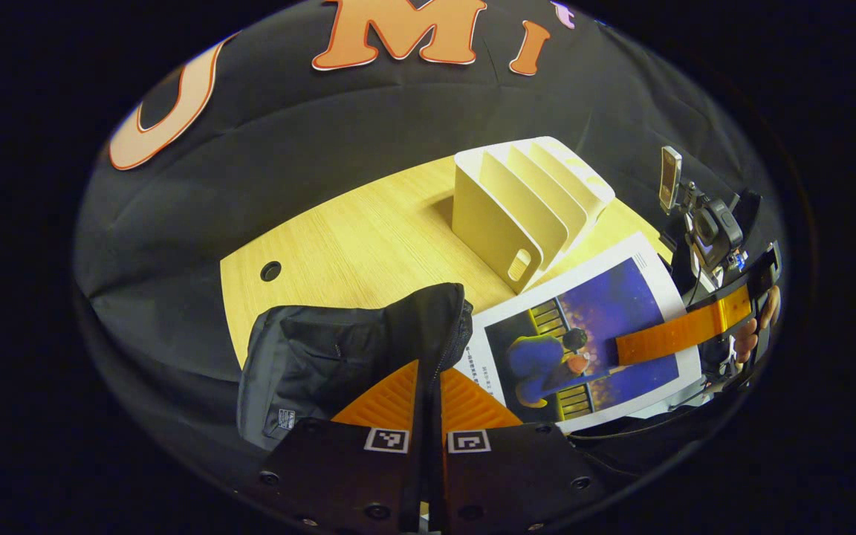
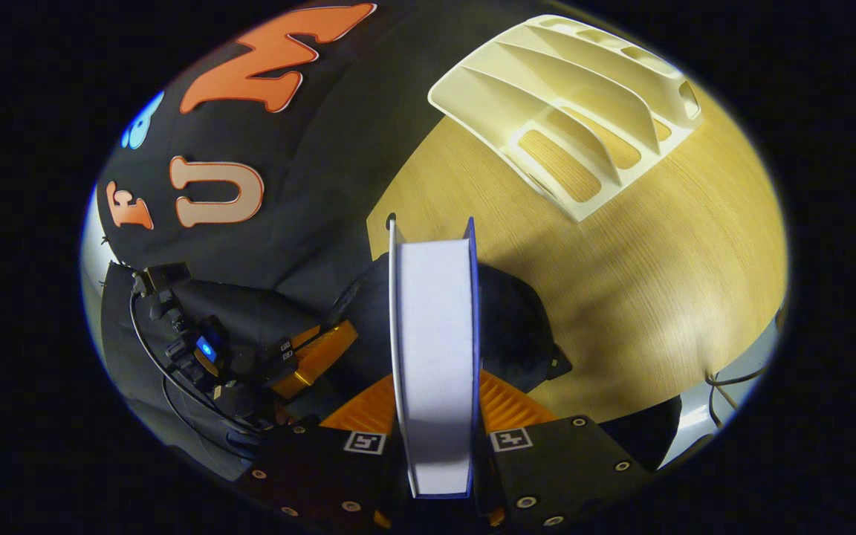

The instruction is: Open the schoolbag, grab two books from the bookshelf and put them into the schoolbag.

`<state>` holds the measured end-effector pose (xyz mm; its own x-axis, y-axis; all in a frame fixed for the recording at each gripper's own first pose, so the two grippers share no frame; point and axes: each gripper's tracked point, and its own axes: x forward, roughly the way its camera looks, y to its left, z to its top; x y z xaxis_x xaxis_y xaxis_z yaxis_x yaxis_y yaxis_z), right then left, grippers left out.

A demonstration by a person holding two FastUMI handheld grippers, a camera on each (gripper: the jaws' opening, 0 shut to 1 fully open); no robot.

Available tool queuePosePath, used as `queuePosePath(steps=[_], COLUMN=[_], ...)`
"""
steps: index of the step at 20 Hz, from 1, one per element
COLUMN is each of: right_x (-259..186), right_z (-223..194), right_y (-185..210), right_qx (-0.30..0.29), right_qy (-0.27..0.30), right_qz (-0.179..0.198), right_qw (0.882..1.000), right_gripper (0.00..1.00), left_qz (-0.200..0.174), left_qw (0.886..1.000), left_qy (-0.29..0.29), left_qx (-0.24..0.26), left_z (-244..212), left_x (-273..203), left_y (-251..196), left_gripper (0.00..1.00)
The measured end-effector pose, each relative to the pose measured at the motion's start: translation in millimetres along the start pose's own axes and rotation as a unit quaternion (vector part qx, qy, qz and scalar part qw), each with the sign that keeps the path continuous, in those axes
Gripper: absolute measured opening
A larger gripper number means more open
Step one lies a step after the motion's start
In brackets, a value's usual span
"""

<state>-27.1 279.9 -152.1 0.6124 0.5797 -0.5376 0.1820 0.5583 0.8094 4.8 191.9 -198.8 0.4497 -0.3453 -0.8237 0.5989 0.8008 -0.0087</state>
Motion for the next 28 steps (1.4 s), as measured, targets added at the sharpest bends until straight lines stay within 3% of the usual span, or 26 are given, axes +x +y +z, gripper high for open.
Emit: queuePosePath(steps=[3,6,16,25,26,28], right_x=[25,46,131,187,191,196], right_z=[1,-1,-13,-9,-9,-9], right_y=[11,8,23,31,29,16], right_qx=[0.004,0.001,0.038,0.049,0.048,0.040], right_qy=[0.008,0.008,-0.006,-0.005,-0.006,-0.006], right_qz=[0.031,0.032,0.100,0.130,0.124,0.083], right_qw=[0.999,0.999,0.994,0.990,0.991,0.996], right_gripper=[0.36,0.36,0.36,0.37,0.37,0.55], left_qz=[0.000,-0.001,-0.022,-0.049,-0.050,-0.054], left_qw=[1.000,1.000,0.999,0.999,0.999,0.998], left_qy=[0.001,-0.002,-0.011,-0.007,-0.007,-0.011], left_qx=[0.002,0.004,0.026,0.019,0.016,0.011], left_z=[1,4,17,12,10,9], left_x=[0,-1,-4,4,8,9], left_y=[0,0,-23,-44,-43,-43], left_gripper=[0.05,0.05,0.05,0.05,0.05,0.05])
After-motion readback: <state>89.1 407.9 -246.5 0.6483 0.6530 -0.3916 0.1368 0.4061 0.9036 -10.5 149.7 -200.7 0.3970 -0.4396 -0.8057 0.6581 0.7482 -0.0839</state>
